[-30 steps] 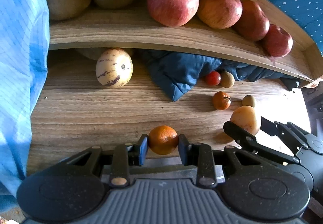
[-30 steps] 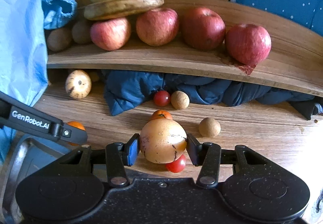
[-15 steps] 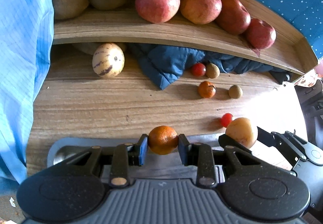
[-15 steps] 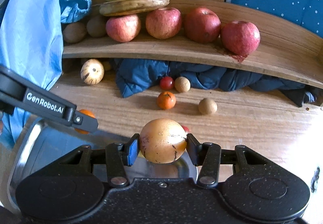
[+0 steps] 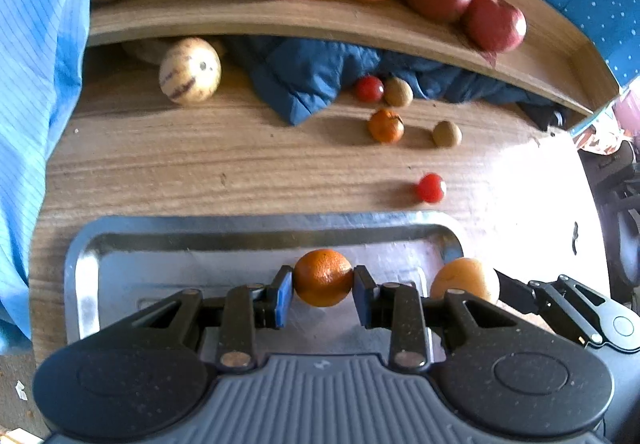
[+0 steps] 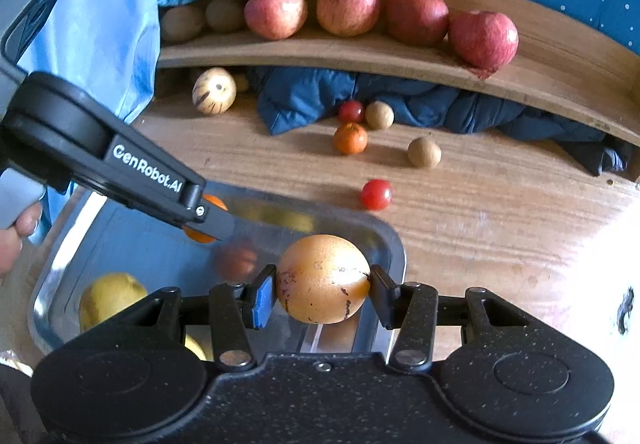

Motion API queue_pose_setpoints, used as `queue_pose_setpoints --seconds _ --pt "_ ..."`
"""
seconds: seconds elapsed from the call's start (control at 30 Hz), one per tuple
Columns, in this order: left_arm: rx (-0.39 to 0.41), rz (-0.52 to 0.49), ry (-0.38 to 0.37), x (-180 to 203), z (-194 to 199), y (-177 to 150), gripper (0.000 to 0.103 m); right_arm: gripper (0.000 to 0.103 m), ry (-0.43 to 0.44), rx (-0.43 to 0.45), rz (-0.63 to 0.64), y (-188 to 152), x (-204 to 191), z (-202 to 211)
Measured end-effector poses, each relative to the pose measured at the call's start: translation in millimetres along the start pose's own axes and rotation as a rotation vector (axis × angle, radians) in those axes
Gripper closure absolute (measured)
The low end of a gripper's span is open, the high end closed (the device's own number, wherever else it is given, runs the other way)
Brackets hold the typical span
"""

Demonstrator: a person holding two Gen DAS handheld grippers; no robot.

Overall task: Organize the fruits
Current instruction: 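Carry tangerine and pear over the tray and open both tools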

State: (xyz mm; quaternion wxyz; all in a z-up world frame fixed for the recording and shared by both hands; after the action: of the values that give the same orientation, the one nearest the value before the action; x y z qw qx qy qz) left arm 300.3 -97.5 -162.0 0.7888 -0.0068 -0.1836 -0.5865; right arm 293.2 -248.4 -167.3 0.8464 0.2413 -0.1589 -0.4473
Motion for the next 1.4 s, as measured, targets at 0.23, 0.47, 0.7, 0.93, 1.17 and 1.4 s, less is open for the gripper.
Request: queue_pose_setpoints --seconds 0.23,0.47,0.7,0.93,1.17,1.4 --pt "-0.032 -0.002 0.004 4 -5 -16 0.068 0.052 0.019 -0.027 0.006 -15 -10 3" --pt "-0.057 -0.001 0.01 3 -8 -30 0.068 0.052 0.032 -0.05 0.007 -28 -16 6" --pt "-0.064 -0.007 0.008 2 -7 -39 0.068 0.052 0.036 -0.064 0.008 -36 -22 10" --pt "-0.067 -0.009 0.009 1 -7 -43 0.068 0.052 0.043 -0.082 0.007 -44 -26 13" --pt "-0.055 -0.013 0.012 1 -5 -46 0.068 0.052 0.054 -0.085 0.012 -48 -30 17" --pt "-0.042 -0.007 0.016 1 1 -46 0.06 0.048 0.056 -0.077 0.011 -51 -30 21"
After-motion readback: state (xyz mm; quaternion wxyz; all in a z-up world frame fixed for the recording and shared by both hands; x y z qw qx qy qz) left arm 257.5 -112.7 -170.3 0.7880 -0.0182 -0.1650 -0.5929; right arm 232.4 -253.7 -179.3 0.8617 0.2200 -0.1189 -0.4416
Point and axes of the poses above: each gripper's, at about its wrist camera, not at the fingertips, and z roughly against the way its jaws point, x to its right, y to its top, the point moved 8 cm from there along -z, roughly the way its jaws point, and after that the axes turned 14 degrees about z, right-handed, at the moved point
